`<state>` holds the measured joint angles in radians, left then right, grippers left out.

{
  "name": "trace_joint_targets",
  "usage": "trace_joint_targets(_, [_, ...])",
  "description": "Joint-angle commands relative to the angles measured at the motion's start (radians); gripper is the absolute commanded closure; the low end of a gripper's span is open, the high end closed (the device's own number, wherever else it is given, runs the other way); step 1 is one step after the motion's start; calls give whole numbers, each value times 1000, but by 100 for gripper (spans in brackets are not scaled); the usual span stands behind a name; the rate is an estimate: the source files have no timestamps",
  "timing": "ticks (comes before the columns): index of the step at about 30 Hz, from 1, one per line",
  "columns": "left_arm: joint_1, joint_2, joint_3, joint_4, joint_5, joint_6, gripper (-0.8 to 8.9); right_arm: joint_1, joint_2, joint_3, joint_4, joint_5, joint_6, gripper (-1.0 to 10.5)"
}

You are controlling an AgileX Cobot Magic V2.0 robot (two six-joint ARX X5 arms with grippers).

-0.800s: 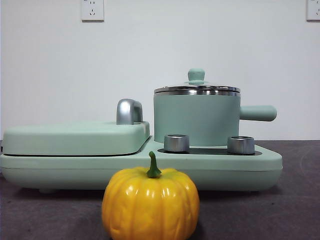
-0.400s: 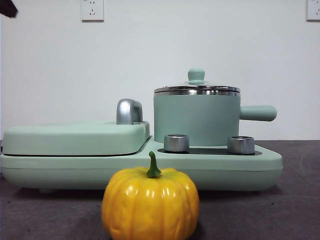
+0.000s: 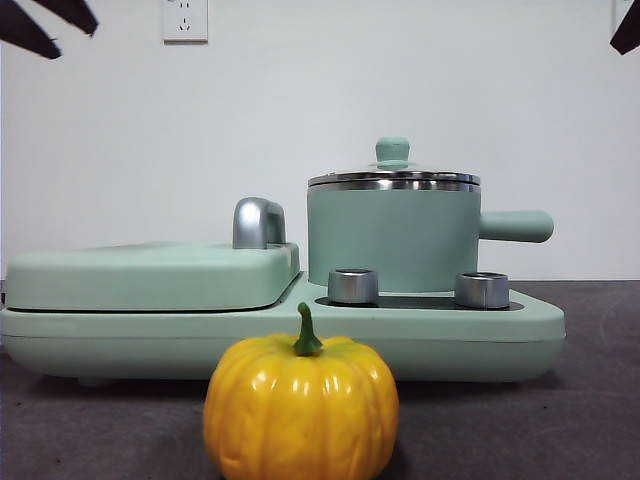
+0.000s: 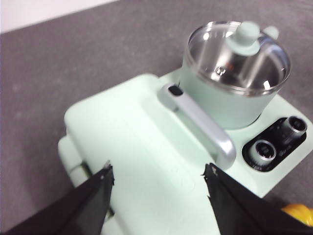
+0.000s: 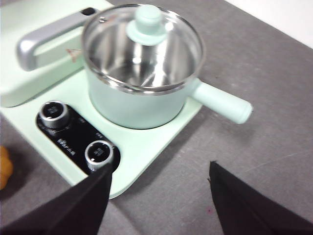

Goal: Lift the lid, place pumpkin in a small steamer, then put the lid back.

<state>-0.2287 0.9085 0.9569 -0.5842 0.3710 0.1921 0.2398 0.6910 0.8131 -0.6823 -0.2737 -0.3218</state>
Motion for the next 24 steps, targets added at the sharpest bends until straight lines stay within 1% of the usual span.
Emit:
trace_joint_targets(1, [-20, 23, 26, 63, 6, 13, 506, 22, 6, 13, 16, 13, 27, 631])
trace_joint_targets(5, [-58, 65, 26, 183, 7, 13, 505, 31, 6, 13, 24, 12, 52, 630])
trace_joint_targets(11, [-140, 163, 26, 375, 7, 13, 505, 31, 6, 13, 31, 13, 63, 630])
trace_joint_targets(14, [-190, 220, 26, 465, 7, 12, 505, 31, 6, 13, 37, 11, 87, 630])
trace_joint_targets(18, [-258, 307, 27, 584, 6, 8, 505, 31, 6, 13, 60, 13, 85, 630])
trace_joint_targets(24, [-343, 446, 74, 675, 4, -3, 505, 30, 6, 13, 87, 28, 80, 630])
